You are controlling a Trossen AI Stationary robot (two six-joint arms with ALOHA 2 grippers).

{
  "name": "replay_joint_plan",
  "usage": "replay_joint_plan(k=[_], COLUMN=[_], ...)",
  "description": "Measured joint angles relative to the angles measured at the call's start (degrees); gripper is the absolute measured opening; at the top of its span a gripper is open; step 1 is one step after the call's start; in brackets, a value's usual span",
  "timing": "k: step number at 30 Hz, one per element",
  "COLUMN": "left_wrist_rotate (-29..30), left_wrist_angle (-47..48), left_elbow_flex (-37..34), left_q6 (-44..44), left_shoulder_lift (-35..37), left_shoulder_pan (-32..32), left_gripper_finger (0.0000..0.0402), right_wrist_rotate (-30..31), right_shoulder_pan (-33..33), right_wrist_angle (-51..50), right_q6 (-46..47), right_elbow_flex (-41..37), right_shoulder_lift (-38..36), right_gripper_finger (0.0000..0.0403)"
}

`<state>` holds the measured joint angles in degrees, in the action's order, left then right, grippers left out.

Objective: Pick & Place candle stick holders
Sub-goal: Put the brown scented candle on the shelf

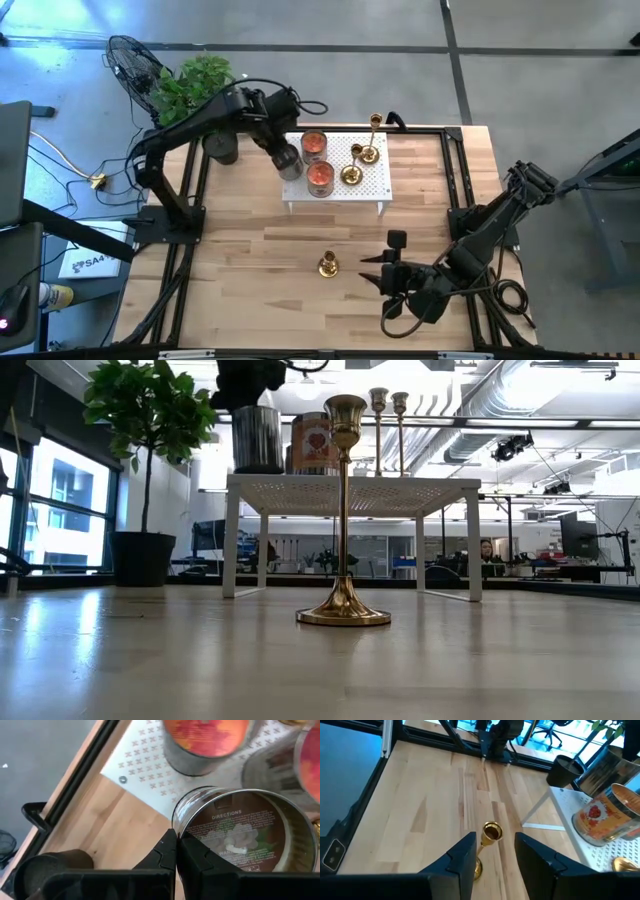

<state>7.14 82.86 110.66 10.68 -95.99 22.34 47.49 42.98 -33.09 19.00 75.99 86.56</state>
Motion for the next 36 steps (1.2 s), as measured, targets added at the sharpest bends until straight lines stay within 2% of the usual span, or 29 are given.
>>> replay_joint_plan(k=[12,36], left_wrist_rotate=[-5.32,-4.80], left_wrist_angle=[-3.17,-5.49], left_elbow_flex=[-3.66,-3.64], left_q6=[-1.44,-2.34], left_shoulder_lift=[0.00,-2.11], left_shoulder_pan=[0.16,0.16], left_gripper_finger=[0.0000,0.0000], right_wrist_rotate=[2.07,0.36], right_shoulder_pan=[-0.11,-1.88], right_wrist_angle=[-1.10,-1.41], right_q6=[-0.22,0.05], right_elbow_flex=[0.00,0.00], right_shoulder_lift=[0.00,0.00], right_gripper_finger=[0.0129,0.0129])
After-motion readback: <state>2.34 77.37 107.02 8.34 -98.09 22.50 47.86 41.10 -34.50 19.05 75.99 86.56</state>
